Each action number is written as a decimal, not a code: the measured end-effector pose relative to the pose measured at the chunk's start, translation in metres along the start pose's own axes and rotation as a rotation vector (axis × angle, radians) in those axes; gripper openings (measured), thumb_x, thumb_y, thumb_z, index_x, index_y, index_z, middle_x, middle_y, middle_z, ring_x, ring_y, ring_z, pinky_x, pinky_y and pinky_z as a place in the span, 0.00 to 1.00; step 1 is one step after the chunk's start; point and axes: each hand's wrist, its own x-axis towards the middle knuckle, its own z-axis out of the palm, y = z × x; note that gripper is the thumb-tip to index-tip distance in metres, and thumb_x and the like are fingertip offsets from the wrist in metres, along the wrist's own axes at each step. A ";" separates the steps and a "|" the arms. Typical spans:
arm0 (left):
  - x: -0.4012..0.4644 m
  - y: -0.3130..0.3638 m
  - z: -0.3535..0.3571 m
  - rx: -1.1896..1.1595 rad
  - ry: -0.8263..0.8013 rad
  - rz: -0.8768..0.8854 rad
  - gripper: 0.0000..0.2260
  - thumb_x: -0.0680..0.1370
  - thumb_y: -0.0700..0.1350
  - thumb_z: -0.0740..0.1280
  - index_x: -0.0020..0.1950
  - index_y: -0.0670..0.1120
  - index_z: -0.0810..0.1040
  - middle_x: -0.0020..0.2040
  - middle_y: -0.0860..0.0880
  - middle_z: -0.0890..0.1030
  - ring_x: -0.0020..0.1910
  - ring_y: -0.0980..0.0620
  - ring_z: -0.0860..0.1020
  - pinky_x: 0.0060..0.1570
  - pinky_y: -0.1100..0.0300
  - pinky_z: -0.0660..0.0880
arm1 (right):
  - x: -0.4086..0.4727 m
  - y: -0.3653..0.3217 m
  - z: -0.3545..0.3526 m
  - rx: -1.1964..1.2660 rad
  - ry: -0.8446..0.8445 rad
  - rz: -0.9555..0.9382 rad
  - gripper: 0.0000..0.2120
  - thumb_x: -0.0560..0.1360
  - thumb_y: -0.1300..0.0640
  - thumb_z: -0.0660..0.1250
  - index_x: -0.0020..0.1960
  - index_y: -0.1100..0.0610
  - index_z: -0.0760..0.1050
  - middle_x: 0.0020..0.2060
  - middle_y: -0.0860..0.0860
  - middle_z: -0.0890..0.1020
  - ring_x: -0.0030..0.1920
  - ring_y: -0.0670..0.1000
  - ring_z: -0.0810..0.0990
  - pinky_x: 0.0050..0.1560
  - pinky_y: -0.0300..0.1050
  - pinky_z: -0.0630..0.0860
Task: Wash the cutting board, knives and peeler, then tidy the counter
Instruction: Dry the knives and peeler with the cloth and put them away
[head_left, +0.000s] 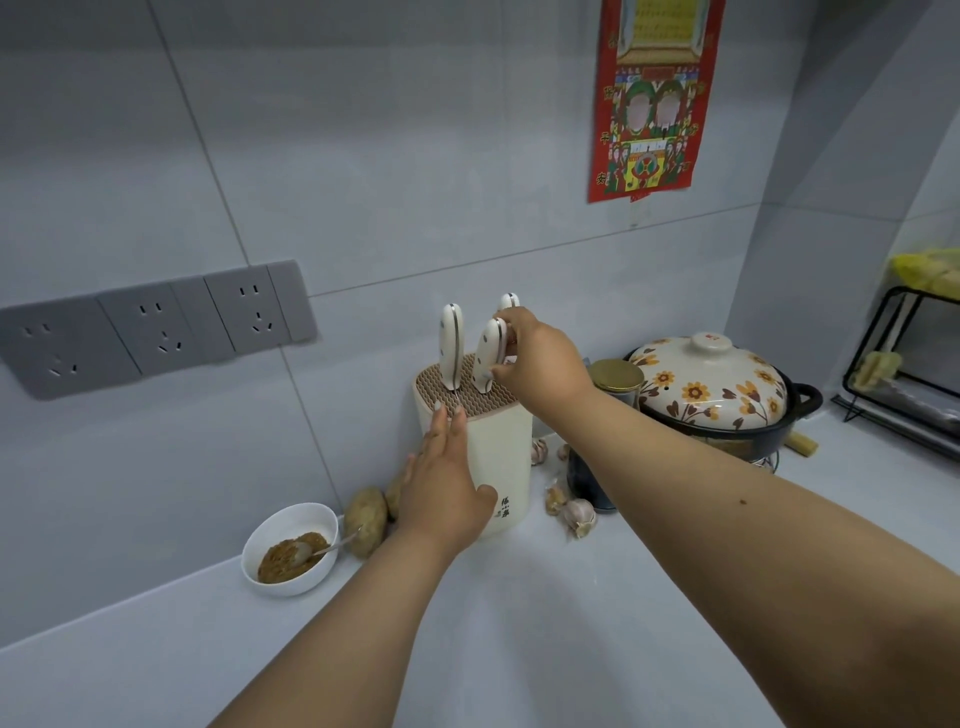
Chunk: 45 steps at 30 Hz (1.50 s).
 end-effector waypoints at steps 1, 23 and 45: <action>0.000 0.001 -0.001 0.002 -0.004 -0.007 0.41 0.74 0.47 0.65 0.80 0.50 0.41 0.79 0.52 0.37 0.78 0.54 0.44 0.75 0.50 0.47 | -0.002 0.002 -0.002 0.019 0.004 0.006 0.26 0.72 0.62 0.72 0.67 0.56 0.67 0.54 0.55 0.81 0.55 0.55 0.80 0.54 0.50 0.76; -0.030 0.138 0.006 -0.233 0.012 0.032 0.08 0.76 0.43 0.65 0.54 0.45 0.78 0.52 0.47 0.79 0.50 0.46 0.77 0.47 0.57 0.73 | -0.107 0.063 -0.107 0.121 0.091 0.194 0.14 0.76 0.48 0.68 0.57 0.54 0.74 0.48 0.49 0.81 0.49 0.49 0.78 0.49 0.45 0.75; -0.140 0.425 0.191 -0.317 -0.586 0.444 0.06 0.78 0.45 0.64 0.53 0.50 0.77 0.50 0.53 0.79 0.48 0.55 0.77 0.39 0.64 0.72 | -0.341 0.252 -0.320 0.126 0.452 0.671 0.04 0.76 0.47 0.67 0.45 0.47 0.75 0.41 0.42 0.79 0.43 0.45 0.77 0.42 0.41 0.75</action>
